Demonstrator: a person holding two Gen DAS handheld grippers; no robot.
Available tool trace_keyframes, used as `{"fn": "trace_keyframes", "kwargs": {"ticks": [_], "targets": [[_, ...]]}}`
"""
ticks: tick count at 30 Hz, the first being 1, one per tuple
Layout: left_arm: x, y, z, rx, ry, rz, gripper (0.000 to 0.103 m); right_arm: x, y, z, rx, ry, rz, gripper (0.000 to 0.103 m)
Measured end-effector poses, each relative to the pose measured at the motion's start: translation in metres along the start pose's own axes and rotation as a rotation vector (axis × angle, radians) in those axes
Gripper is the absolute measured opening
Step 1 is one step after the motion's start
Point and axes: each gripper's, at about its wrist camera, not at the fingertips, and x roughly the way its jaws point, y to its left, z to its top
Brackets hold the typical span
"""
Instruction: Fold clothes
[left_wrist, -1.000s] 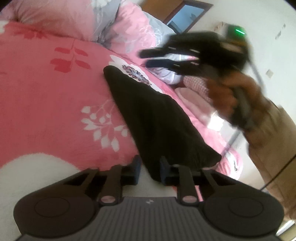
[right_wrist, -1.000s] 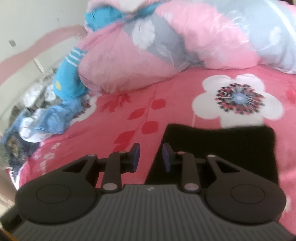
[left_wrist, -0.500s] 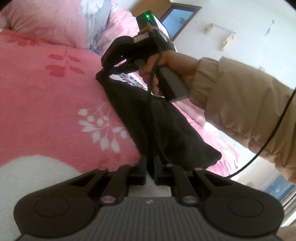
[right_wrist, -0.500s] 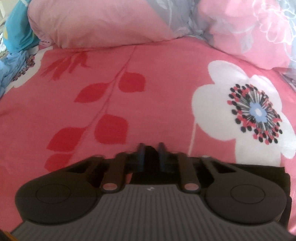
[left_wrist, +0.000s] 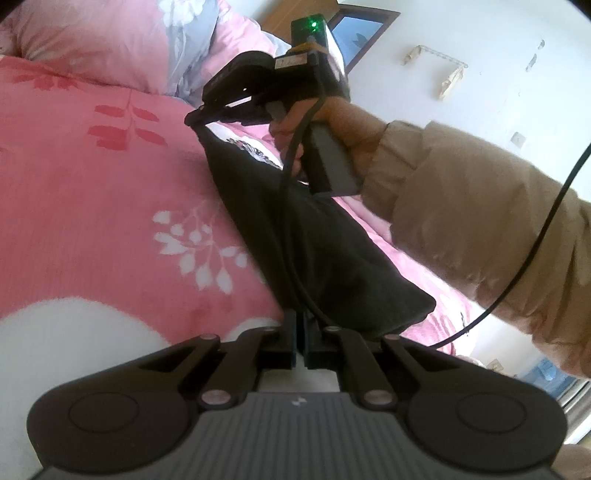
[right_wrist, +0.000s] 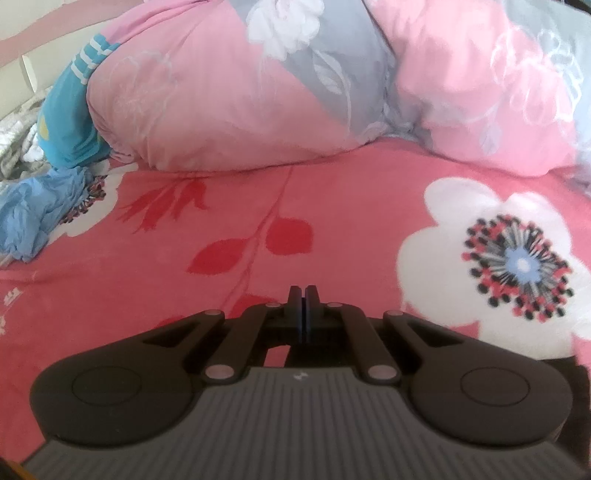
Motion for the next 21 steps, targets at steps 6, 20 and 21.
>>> {"fn": "trace_keyframes", "kwargs": {"ticks": [6,20,21], "targets": [[-0.003,0.010,0.003,-0.049,0.020,-0.044,0.008,0.008,-0.009,-0.008,0.068,0.008,0.012,0.000],[0.000,0.005,0.005,-0.045,0.029,-0.041,0.018,-0.051,-0.028,0.005,0.131,-0.108,0.032,0.000],[0.001,0.005,0.005,-0.045,0.030,-0.031,0.011,-0.053,-0.028,0.005,0.132,-0.114,0.031,0.000]]}}
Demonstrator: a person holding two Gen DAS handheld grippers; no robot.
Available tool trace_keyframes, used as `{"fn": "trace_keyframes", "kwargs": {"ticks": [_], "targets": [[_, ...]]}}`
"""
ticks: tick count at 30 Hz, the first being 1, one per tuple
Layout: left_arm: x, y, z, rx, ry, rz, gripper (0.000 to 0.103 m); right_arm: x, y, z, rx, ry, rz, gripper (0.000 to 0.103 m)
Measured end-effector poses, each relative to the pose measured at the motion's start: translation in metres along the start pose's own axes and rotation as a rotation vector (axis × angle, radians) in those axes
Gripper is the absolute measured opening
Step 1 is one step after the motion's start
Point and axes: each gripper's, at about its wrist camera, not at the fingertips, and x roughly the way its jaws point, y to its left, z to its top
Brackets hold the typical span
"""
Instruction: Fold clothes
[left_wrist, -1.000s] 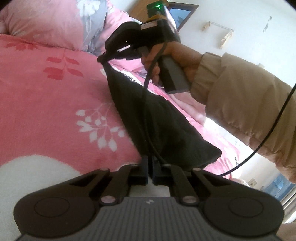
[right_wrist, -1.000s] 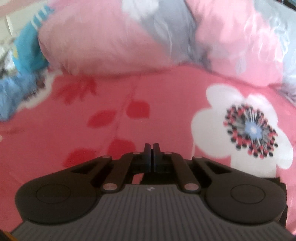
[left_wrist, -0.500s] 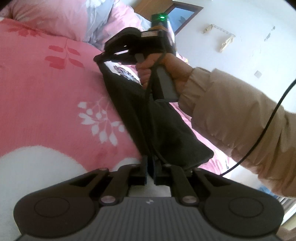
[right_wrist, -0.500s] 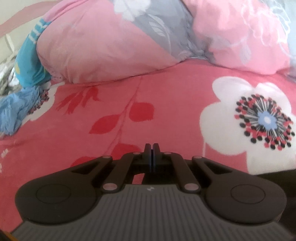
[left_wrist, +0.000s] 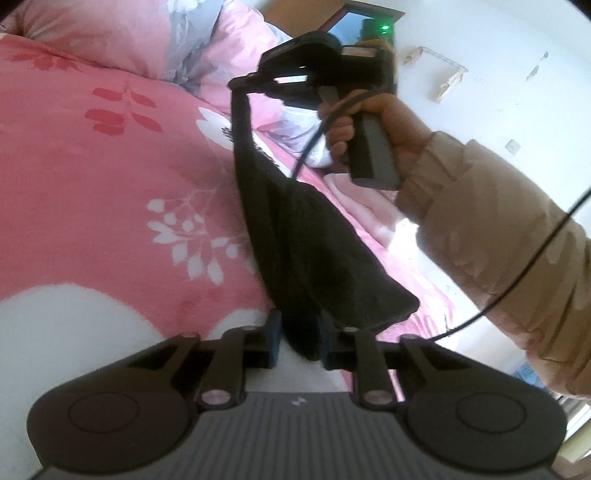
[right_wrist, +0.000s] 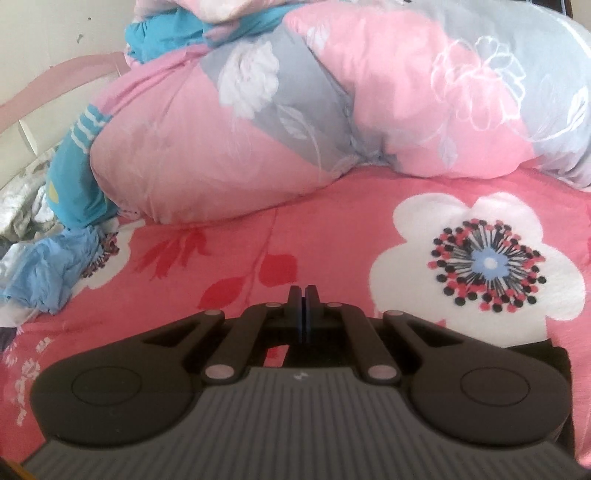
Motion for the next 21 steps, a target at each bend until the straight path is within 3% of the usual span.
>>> {"fn": "trace_keyframes", "kwargs": {"ticks": [3,11,18,21], "targets": [[0.001,-0.005,0.000,0.010,0.003,0.015,0.005,-0.005,0.000,0.001,0.005,-0.015,-0.001,0.000],[-0.001,-0.008,-0.003,0.027,0.021,0.003,0.005,0.004,0.010,0.002,-0.011,-0.027,0.022,0.000],[-0.005,-0.005,-0.006,0.028,0.027,-0.005,0.005,0.056,0.023,-0.015,-0.038,0.046,0.038,0.000],[-0.004,-0.002,-0.006,0.024,0.026,-0.014,0.006,0.084,0.024,-0.023,-0.025,0.126,0.057,0.000]]}}
